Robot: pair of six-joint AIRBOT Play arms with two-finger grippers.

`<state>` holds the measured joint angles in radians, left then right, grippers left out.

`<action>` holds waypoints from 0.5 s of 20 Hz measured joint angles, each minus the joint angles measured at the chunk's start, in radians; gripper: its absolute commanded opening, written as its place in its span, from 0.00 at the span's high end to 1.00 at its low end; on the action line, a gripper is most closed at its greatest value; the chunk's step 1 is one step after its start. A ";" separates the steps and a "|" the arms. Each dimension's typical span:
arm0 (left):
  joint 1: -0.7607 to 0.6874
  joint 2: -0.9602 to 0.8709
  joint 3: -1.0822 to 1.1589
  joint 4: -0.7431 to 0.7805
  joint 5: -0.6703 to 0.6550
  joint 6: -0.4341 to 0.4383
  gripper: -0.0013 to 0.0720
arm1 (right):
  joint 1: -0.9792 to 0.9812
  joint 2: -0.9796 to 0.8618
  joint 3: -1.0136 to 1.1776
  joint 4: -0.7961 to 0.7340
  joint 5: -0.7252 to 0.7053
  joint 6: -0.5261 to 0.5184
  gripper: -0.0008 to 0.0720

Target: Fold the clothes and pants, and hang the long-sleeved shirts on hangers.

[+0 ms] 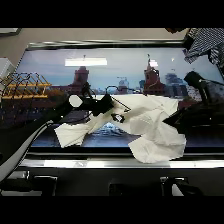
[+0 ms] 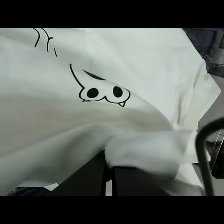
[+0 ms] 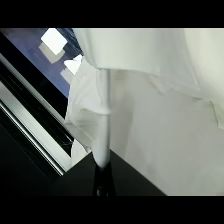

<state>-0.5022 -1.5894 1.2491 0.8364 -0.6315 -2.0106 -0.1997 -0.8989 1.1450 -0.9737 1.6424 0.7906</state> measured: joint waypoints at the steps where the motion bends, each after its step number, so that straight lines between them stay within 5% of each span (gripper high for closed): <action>1: 0.000 0.000 0.000 0.000 0.000 0.000 0.96 | 0.000 0.000 0.000 -0.010 0.005 0.000 0.95; 10: 0.017 0.000 0.008 -0.002 0.001 0.008 0.96 | 0.000 0.000 0.000 -0.060 0.034 0.003 0.95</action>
<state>-0.4854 -1.5894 1.2575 0.8341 -0.6308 -2.0026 -0.1993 -0.8989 1.1450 -1.0336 1.6760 0.7937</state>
